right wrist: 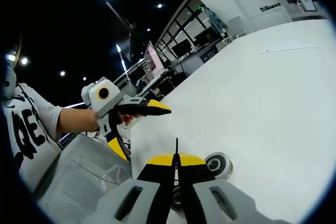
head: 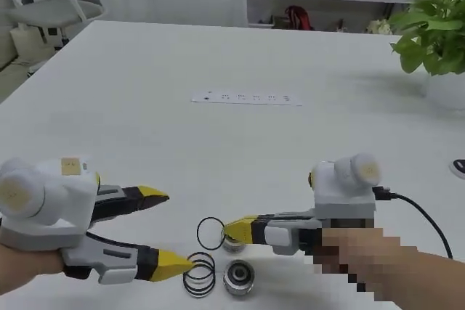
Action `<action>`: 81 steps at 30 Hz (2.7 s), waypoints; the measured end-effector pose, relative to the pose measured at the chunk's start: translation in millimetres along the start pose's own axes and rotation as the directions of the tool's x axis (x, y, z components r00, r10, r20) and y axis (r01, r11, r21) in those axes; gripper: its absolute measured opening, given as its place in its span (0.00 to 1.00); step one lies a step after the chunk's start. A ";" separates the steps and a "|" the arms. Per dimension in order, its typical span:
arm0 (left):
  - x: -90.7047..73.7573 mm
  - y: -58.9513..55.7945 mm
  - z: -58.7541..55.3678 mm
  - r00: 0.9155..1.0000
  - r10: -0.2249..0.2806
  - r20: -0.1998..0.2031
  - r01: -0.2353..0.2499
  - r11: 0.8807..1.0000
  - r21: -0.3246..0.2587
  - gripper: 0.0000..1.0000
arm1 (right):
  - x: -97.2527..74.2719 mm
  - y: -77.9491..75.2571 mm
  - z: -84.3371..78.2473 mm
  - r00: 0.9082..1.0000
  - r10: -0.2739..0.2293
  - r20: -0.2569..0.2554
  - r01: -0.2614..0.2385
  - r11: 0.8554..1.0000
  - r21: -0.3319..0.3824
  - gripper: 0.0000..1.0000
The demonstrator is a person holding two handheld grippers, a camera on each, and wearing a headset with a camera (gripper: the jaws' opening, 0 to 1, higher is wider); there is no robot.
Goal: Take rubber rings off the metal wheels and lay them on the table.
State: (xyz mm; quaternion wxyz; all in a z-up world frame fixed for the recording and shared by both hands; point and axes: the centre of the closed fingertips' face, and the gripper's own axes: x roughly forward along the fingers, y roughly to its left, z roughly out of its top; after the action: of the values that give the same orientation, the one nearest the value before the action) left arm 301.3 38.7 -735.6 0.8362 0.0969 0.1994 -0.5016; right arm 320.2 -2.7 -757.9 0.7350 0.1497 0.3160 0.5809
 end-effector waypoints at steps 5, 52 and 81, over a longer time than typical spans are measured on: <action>-7.6 2.5 0.1 1.000 0.019 0.012 -0.019 1.000 -0.011 0.69 | 8.3 3.6 -8.2 0.999 0.014 -0.031 -0.014 1.000 0.006 0.00; -16.6 7.7 -12.8 0.998 0.053 -0.014 -0.054 0.998 -0.043 0.67 | 15.1 -6.4 -30.0 0.987 -0.076 -0.142 0.060 0.992 -0.114 0.16; -34.8 -3.3 29.3 0.996 0.063 0.066 -0.062 0.998 -0.025 0.76 | -51.9 34.4 21.9 0.997 -0.072 0.032 0.078 0.957 -0.280 0.43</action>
State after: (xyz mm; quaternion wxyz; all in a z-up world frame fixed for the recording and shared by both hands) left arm 290.8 54.4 -694.0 0.8588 0.0767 0.1741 -0.4757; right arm 301.5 -39.0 -706.1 0.7737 0.0383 0.2278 0.5899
